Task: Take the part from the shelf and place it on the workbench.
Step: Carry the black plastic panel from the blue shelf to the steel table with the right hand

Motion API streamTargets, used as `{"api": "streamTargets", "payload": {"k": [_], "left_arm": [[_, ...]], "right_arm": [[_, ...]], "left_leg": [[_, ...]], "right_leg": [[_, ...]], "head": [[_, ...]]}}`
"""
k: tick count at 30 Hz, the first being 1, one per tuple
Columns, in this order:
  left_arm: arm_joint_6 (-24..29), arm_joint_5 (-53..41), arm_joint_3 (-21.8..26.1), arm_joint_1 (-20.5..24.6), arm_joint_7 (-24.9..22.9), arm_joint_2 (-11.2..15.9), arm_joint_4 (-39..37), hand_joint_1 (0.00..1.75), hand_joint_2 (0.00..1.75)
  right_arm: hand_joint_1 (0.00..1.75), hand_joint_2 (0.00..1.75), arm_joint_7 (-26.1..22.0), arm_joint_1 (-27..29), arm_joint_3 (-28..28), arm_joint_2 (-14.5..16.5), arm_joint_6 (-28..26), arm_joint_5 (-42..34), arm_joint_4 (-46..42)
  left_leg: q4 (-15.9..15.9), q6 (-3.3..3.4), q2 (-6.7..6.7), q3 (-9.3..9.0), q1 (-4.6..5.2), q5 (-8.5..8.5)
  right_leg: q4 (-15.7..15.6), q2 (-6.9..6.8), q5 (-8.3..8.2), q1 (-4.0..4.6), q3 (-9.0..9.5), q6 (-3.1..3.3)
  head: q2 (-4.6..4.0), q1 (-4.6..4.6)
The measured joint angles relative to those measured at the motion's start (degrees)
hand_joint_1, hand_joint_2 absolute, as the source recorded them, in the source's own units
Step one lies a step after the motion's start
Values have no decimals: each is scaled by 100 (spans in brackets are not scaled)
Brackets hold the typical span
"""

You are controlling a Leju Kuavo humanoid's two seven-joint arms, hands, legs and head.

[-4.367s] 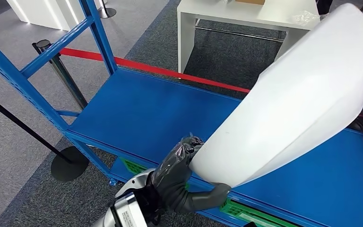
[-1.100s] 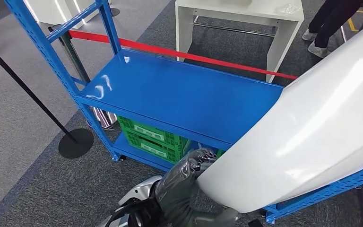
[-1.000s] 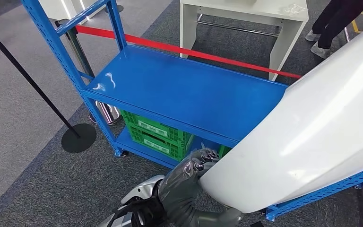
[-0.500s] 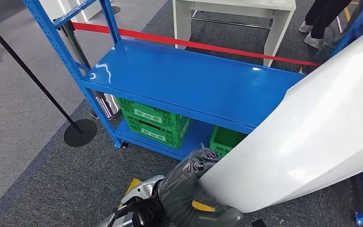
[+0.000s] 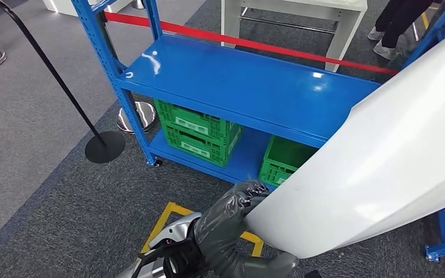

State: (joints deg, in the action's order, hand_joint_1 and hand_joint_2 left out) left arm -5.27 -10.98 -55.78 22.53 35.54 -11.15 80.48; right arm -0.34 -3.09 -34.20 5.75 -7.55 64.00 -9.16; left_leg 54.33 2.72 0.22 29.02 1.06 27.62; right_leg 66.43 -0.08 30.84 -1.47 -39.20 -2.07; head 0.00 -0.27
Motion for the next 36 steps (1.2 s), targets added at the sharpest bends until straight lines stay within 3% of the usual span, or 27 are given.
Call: {"api": "streamTargets", "payload": {"k": [1,2,3,4,5,6,8,10,12,14,16,17,18,19,21,23,24,25,27,28,29,31,33,34,36], "left_arm": [[0,0,-1,-5,-3,1,0,175,175],[0,0,-2,-12,-6,2,0,175,175],[0,0,-3,-19,-11,2,0,175,175],[0,0,-3,-24,-19,2,0,175,175],[0,1,-3,-27,-27,2,0,175,175],[0,1,-3,-29,-36,-1,1,175,175],[0,1,0,-33,-51,-15,6,175,175],[-1,1,-1,-38,-60,-27,11,175,175],[-1,3,-5,-45,-60,-23,12,175,175],[0,7,-5,-51,-61,-15,11,175,175],[0,9,-5,-54,-62,-5,10,175,175],[0,9,-5,-56,-62,3,10,175,175],[0,9,-5,-58,-62,13,9,175,175],[0,9,-5,-59,-62,20,9,175,175],[0,9,-5,-58,-62,22,10,175,175],[0,8,-5,-47,-61,0,18,175,175],[0,8,-4,-41,-61,-12,22,175,175],[0,8,-4,-39,-60,-19,25,175,175],[0,8,-4,-43,-61,-19,26,175,175],[0,9,-4,-47,-61,-17,26,175,175],[0,9,-3,-52,-62,-17,27,175,175],[0,9,-1,-73,-66,-15,28,175,175],[-1,9,2,-111,-71,-4,28,175,175],[-2,4,4,-129,-75,2,29,175,175],[-10,-16,13,-145,-90,8,37,175,175]], "right_arm": [[0,0,1,-2,3,-5,1,0,0],[0,0,2,-2,4,-11,1,0,0],[0,0,4,0,4,-16,1,-1,0],[0,0,5,0,3,-21,1,-2,-1],[0,0,7,-3,3,-24,0,-4,-2],[0,0,8,-12,3,-26,-1,-6,-4],[0,0,8,-30,3,-26,-4,-10,-7],[0,0,9,-30,2,-23,-8,-13,-7],[0,0,10,-32,1,-19,-10,-15,-7],[0,0,11,-45,0,-16,-10,-19,-8],[0,0,13,-49,-1,-18,-10,-20,-9],[0,0,13,-48,-1,-19,-10,-20,-9],[0,0,13,-47,-1,-20,-10,-20,-9],[0,0,13,-46,-1,-21,-10,-20,-9],[0,0,13,-48,-1,-22,-10,-18,-9],[0,0,11,-48,-1,-19,-12,-8,-9],[0,0,11,-49,-1,-17,-14,0,-9],[0,0,10,-49,0,-15,-15,8,-8],[0,0,9,-39,2,-10,-16,24,-8],[0,0,8,-29,3,-4,-15,32,-7],[0,0,8,-20,4,2,-13,37,-7],[0,0,8,-15,6,3,-11,41,-7],[0,0,8,-12,5,-7,-11,41,-7],[0,0,8,-10,5,-9,-10,42,-7],[0,0,5,-8,4,-13,-10,47,-8]], "left_leg": [[17,11,8,101,5,-73],[35,8,15,205,9,-142],[59,3,21,314,10,-210],[93,-7,25,428,8,-272],[140,-23,26,540,5,-327],[195,-44,25,641,3,-372],[299,-100,19,767,11,-449],[332,-154,16,798,11,-536],[348,-214,3,841,-4,-533],[640,-290,-14,962,-23,-127],[1328,-344,-17,1137,-50,470],[1685,-357,-17,1198,-63,630],[1925,-361,-17,1197,-74,652],[1989,-359,-17,1107,-82,559],[1501,-328,-23,610,-88,279],[589,-282,-42,-63,-68,298],[257,-262,-52,-272,-50,371],[65,-241,-57,-361,-27,423],[-9,-176,-47,-304,-8,354],[-25,-127,-37,-261,-12,295],[-39,-85,-26,-214,-19,235],[-37,-28,-4,-100,-13,135],[-9,-21,6,9,3,57],[14,-26,-2,56,6,27],[76,-44,-47,133,7,-9]], "right_leg": [[391,0,229,2,-67,-13],[683,0,301,2,-80,-22],[818,0,235,0,-21,-27],[759,-1,76,-2,127,-28],[510,-1,-93,-6,366,-28],[143,-2,-146,-10,636,-31],[-578,6,2,8,1117,12],[-835,19,130,44,1250,93],[-817,12,38,42,1159,182],[-819,-6,-108,25,1015,267],[-812,-14,-263,25,836,296],[-808,-17,-340,25,738,293],[-804,-20,-417,26,639,286],[-801,-22,-491,26,538,277],[-800,-21,-626,26,375,248],[-803,-12,-742,33,277,194],[-817,-10,-801,29,247,160],[-842,-10,-860,20,223,118],[-877,-10,-941,-11,182,46],[-804,-8,-874,-20,136,23],[-611,-5,-717,-23,54,8],[139,-1,-215,-19,-205,-13],[761,-1,101,-7,-325,-26],[753,-1,107,-1,-219,-18],[97,44,-102,3,304,27]], "head": [[0,28],[0,36],[0,42],[0,49],[0,57],[0,65],[0,66],[0,57],[0,51],[0,22],[0,-12],[0,-20],[0,-25],[0,-31],[0,-41],[0,-42],[0,-40],[0,-36],[0,-36],[0,-25],[0,-1],[0,60],[0,85],[0,89],[0,98]]}}
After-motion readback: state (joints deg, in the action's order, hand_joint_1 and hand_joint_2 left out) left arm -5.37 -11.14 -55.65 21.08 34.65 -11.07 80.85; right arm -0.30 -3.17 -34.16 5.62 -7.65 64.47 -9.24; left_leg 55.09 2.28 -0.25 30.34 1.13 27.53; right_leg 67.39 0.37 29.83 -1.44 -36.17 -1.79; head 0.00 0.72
